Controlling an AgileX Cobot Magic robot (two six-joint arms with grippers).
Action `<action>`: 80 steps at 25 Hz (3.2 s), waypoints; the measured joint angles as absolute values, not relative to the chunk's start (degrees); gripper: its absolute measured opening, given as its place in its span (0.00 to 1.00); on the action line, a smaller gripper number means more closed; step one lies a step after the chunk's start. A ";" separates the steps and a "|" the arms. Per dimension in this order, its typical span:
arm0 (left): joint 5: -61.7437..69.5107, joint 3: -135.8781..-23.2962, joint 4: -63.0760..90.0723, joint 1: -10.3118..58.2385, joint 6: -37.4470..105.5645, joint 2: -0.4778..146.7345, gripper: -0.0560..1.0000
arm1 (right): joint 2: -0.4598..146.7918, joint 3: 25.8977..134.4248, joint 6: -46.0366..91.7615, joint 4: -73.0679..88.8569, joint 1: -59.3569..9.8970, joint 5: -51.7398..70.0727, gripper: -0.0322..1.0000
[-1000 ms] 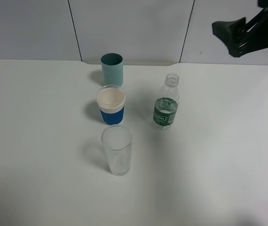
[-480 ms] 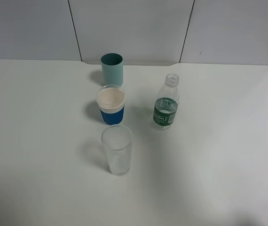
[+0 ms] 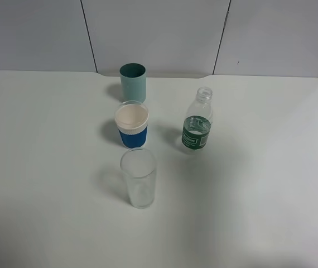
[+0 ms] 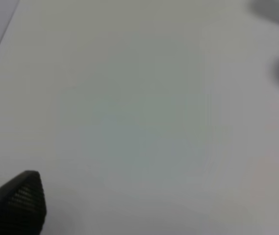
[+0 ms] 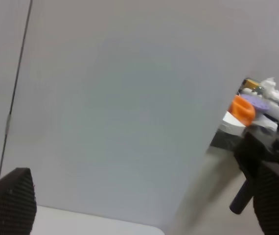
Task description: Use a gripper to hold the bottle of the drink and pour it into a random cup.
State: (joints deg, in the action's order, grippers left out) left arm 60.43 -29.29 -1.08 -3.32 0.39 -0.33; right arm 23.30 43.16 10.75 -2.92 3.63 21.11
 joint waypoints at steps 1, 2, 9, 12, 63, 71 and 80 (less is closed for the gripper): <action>60.43 -29.29 -1.08 -3.32 0.39 -0.33 0.98 | 22.14 43.16 10.89 -2.36 3.70 22.23 0.88; 60.43 -29.29 -1.08 -3.32 0.39 -0.33 0.98 | 21.15 43.16 10.89 -1.70 3.70 23.52 0.88; 60.43 -29.29 -1.08 -3.32 0.43 -0.33 0.98 | 13.14 43.16 10.89 -1.01 3.70 36.01 0.88; 60.43 -29.29 -1.08 -3.32 0.43 -0.33 0.98 | 10.72 43.16 10.58 -0.96 3.70 42.22 0.88; 60.43 -29.29 -1.15 -3.32 0.43 -0.33 0.98 | -0.13 29.73 3.21 2.03 -1.50 55.94 0.88; 60.43 -29.29 -1.15 -3.32 0.43 -0.33 0.98 | -0.13 28.05 2.95 1.59 -1.55 60.06 0.88; 60.43 -29.29 -1.15 -3.32 0.43 -0.33 0.98 | -0.13 27.83 0.74 1.59 -1.55 60.47 0.88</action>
